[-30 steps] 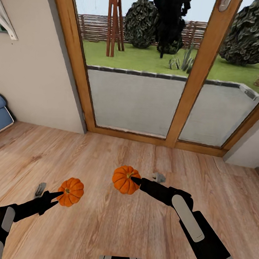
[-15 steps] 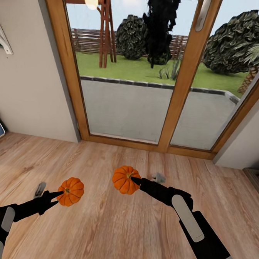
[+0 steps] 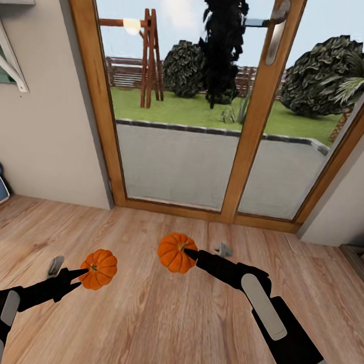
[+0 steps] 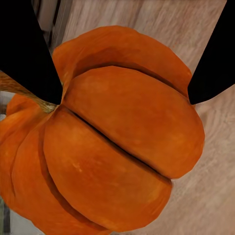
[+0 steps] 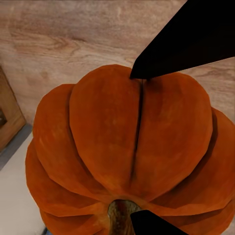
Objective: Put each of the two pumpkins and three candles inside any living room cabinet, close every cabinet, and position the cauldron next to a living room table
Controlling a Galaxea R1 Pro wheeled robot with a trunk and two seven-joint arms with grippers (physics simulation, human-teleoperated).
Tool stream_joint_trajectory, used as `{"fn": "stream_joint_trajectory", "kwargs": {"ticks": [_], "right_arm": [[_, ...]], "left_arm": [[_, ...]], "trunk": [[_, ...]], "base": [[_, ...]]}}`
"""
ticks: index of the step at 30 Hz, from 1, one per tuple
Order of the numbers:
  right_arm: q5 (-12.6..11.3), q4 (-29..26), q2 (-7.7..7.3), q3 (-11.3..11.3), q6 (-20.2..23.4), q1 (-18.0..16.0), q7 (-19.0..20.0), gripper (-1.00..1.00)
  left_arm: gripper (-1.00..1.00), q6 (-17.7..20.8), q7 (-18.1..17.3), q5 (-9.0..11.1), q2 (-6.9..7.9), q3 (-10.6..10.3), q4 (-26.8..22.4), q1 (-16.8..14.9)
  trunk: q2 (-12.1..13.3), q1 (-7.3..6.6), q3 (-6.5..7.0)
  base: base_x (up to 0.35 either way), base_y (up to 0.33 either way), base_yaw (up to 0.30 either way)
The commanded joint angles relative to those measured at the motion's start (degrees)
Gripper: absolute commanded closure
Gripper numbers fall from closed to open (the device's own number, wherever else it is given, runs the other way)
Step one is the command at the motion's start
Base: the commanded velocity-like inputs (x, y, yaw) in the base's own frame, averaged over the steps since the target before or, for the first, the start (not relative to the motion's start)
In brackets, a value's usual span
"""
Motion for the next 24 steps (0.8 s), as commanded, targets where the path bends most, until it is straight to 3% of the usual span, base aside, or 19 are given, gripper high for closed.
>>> {"fn": "stream_joint_trajectory", "kwargs": {"ticks": [1,24], "right_arm": [[-0.1,0.0,-0.01,0.0,0.0,0.0,0.1,1.00],[0.0,0.9,0.05,-0.2,0.1,0.0,0.2,1.00]], "left_arm": [[1.00,0.0,0.1,-0.1,0.01,0.0,0.0,0.0],[1.00,0.0,0.1,-0.1,0.06,0.0,0.0,0.0]], "trunk": [[0.0,-0.02,0.22],[8.9,-4.88,2.68]], "base": [[0.000,0.000,-0.016],[0.000,0.000,-0.136]]}}
